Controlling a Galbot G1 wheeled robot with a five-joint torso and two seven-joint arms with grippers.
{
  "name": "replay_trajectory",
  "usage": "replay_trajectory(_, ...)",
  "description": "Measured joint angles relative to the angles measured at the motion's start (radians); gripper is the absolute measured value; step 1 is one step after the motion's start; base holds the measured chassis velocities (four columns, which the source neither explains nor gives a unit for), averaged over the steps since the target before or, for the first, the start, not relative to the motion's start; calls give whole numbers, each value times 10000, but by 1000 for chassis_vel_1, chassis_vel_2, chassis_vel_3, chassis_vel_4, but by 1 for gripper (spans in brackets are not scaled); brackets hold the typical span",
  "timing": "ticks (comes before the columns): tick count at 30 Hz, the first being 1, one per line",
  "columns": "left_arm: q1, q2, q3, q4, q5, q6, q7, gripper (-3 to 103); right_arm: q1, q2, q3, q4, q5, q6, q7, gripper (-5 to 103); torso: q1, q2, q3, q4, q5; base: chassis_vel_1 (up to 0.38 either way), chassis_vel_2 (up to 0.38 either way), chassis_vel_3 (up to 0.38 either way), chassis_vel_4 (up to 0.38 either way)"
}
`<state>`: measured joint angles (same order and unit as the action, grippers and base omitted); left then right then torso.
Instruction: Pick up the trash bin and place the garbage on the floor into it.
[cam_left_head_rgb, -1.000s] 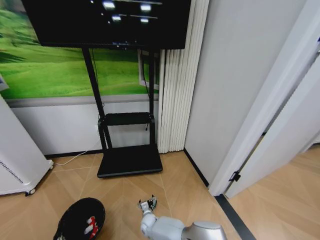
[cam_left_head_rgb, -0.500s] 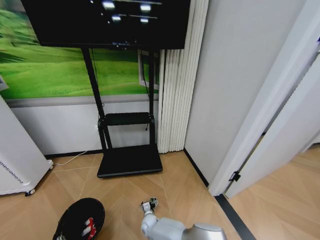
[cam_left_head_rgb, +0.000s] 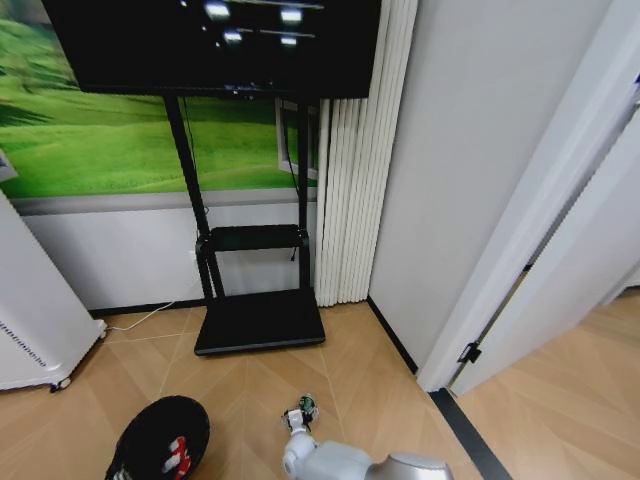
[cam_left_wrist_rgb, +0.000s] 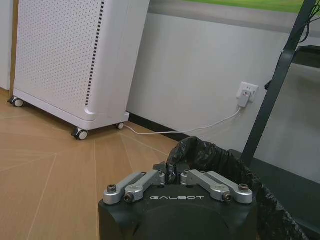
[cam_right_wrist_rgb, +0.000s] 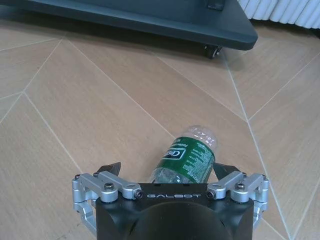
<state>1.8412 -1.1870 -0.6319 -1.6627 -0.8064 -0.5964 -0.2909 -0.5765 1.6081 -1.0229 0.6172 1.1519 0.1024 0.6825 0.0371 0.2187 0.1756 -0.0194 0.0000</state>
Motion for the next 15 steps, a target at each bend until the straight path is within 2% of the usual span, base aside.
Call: replay_trajectory(15, -117, -56, 110, 34, 23, 18, -31, 8, 29, 0, -80, -646, 273, 36, -498, 100, 0, 0, 0, 0, 0, 0, 0, 0, 0)
